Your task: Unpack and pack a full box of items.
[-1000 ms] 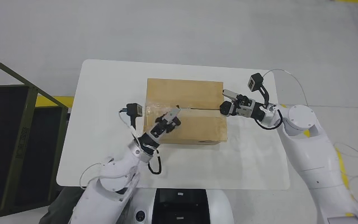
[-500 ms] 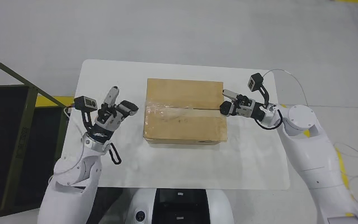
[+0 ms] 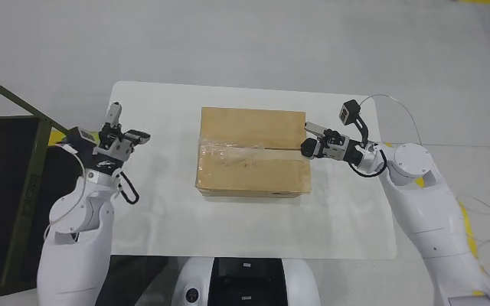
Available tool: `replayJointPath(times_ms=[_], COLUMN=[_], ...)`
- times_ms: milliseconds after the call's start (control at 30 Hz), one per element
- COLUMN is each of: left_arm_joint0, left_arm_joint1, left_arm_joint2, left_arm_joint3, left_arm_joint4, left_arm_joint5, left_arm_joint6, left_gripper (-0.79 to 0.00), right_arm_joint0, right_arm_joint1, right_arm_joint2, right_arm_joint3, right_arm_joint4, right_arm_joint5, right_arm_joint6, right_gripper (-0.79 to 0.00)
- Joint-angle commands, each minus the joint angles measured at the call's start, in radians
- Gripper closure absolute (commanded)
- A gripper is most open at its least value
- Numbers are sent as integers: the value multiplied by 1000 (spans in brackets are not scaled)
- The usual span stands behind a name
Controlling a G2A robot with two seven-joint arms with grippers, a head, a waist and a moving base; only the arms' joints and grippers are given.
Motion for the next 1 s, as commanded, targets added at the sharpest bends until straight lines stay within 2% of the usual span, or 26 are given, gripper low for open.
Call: replayJointPath(times_ms=[0,200,400,500,967], left_arm_joint0=[-14,-56,-100,-116,-118], left_arm_joint1=[0,3,6,6,6], left_arm_joint2=[0,-30,-51,-56,-55], left_arm_joint3=[32,81,70,63,62], left_arm_joint4=[28,26,26,42,45], left_arm_joint5=[-13,-8,6,1,2], left_arm_joint6=[22,46,51,92,96], left_gripper=[-785,-785,-785,-785,-785], right_arm_joint0=[0,0,0,0,0], right_arm_joint1=[0,0,0,0,0], right_arm_joint2=[0,0,0,0,0], right_arm_joint3=[0,0,0,0,0], right_arm_joint4=[0,0,0,0,0], right_arm_joint5=[0,0,0,0,0], right_arm_joint6=[0,0,0,0,0], right_gripper=[-785,-785,-785,-785,-785])
